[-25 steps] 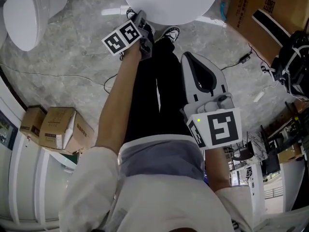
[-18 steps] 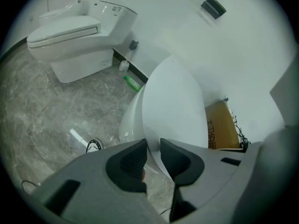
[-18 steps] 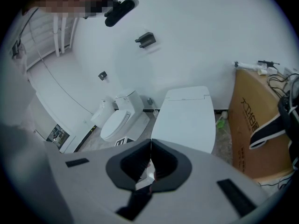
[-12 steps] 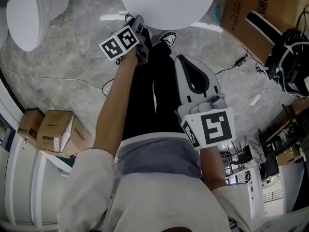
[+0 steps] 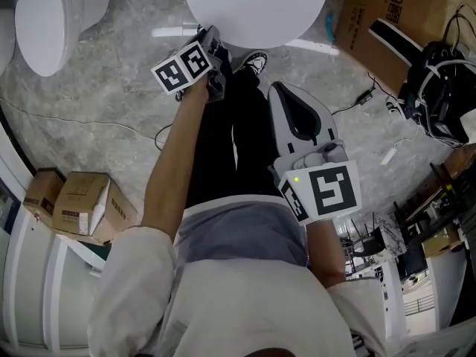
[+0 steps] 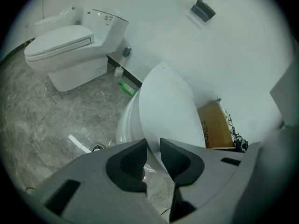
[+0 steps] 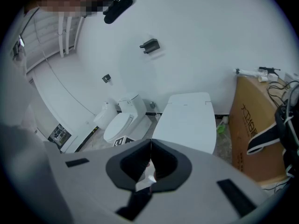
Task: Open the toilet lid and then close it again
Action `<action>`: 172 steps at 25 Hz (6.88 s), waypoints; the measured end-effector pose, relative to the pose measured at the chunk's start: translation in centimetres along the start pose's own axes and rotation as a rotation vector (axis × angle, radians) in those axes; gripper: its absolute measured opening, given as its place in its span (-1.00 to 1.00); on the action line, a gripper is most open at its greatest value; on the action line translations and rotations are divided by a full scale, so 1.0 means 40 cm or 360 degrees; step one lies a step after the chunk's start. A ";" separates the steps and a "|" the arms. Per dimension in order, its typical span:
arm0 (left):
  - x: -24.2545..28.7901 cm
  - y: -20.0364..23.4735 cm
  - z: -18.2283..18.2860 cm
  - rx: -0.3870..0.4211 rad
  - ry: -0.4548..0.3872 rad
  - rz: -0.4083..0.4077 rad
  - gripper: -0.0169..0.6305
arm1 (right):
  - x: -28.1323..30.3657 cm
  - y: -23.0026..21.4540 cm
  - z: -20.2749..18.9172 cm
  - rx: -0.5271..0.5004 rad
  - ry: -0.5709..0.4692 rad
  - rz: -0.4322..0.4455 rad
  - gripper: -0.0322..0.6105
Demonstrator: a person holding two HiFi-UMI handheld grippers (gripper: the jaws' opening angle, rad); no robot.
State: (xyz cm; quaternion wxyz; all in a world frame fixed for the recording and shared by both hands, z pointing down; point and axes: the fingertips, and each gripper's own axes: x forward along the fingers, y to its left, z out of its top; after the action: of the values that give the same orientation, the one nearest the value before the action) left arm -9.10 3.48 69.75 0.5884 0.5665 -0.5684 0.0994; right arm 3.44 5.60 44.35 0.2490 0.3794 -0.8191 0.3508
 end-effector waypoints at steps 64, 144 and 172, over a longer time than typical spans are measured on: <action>-0.318 -0.367 0.317 0.0306 0.0030 -0.0398 -0.62 | -0.154 0.121 0.464 0.0004 -0.0340 0.0021 -0.87; -0.395 -0.701 0.780 0.0690 -0.0412 -0.0784 -0.78 | -0.196 0.114 0.674 -0.0060 -0.0581 -0.0088 -0.87; -0.356 -0.820 0.987 0.0722 -0.0624 -0.0685 -0.78 | -0.225 0.028 0.712 -0.0054 -0.0574 -0.0083 -0.87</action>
State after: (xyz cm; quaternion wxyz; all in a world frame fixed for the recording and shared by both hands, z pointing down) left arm -10.86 -30.90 29.08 0.3352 0.7975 -0.5015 -0.0135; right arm 3.83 -11.61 19.91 0.1134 0.4531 -0.8462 0.2565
